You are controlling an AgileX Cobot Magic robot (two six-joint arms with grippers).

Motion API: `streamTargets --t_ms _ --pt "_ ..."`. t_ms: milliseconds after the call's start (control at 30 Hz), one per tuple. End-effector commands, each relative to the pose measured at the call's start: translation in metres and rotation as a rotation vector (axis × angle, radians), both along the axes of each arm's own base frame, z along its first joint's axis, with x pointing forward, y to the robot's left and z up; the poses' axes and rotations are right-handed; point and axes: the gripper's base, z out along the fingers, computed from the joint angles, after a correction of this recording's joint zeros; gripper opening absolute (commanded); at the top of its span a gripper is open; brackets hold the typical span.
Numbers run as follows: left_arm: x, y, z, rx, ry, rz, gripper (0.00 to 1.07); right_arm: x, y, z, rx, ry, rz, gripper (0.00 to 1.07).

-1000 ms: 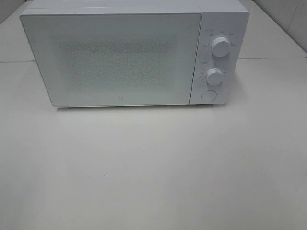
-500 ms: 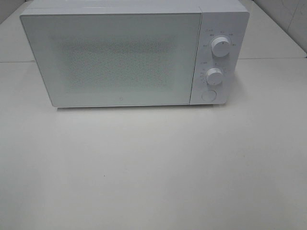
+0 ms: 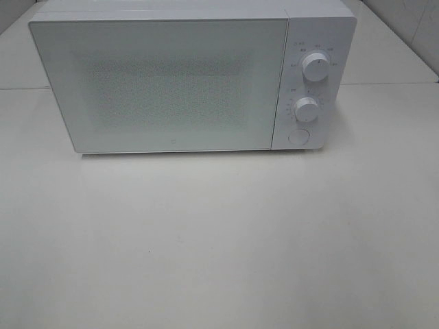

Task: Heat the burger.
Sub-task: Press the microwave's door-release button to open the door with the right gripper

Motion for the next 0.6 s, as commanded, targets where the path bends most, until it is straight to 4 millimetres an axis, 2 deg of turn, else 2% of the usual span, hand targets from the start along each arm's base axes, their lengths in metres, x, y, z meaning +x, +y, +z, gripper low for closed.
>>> streamTargets --t_ms 33,133,167,233,300,333,367,400,433,467,500,533,567,600 --pt "-0.002 0.000 0.000 -0.002 -0.016 0.001 1.04 0.033 -0.002 -0.009 -0.057 -0.101 -0.009 0.76" --pt "-0.002 0.000 0.000 -0.002 -0.016 0.001 1.04 0.040 -0.002 -0.014 -0.059 -0.106 -0.009 0.76" --pt "-0.002 0.000 0.000 -0.002 -0.016 0.001 1.04 0.053 -0.003 -0.022 -0.060 -0.144 -0.011 0.74" --pt "-0.002 0.000 0.000 -0.002 -0.016 0.001 1.04 0.058 -0.003 -0.025 -0.060 -0.157 -0.012 0.73" --pt "-0.002 0.000 0.000 -0.002 -0.016 0.001 1.04 0.073 -0.003 -0.040 -0.062 -0.188 -0.013 0.63" --pt "-0.002 0.000 0.000 -0.002 -0.016 0.001 1.04 0.083 -0.004 -0.049 -0.062 -0.175 -0.013 0.51" --pt "-0.002 0.000 0.000 -0.002 -0.016 0.001 1.04 0.083 -0.004 -0.049 -0.062 -0.175 -0.013 0.51" --pt "-0.002 0.000 0.000 -0.002 -0.016 0.001 1.04 0.088 -0.004 -0.052 -0.062 -0.168 -0.013 0.43" --pt "-0.002 0.000 0.000 -0.002 -0.016 0.001 1.04 0.088 -0.004 -0.052 -0.062 -0.168 -0.013 0.43" --pt "-0.002 0.000 0.000 -0.002 -0.016 0.001 1.04 0.096 -0.004 -0.057 -0.062 -0.149 -0.013 0.25" --pt "-0.002 0.000 0.000 -0.002 -0.016 0.001 1.04 0.100 -0.004 -0.060 -0.060 -0.145 -0.013 0.14" --pt "-0.002 0.000 0.000 -0.002 -0.016 0.001 1.04 0.100 -0.004 -0.060 -0.060 -0.145 -0.013 0.14" --pt "-0.002 0.000 0.000 -0.002 -0.016 0.001 1.04 0.107 -0.005 -0.063 -0.046 -0.147 -0.015 0.00" --pt "-0.002 0.000 0.000 -0.002 -0.016 0.001 1.04 0.110 -0.005 -0.065 -0.038 -0.147 -0.015 0.00"
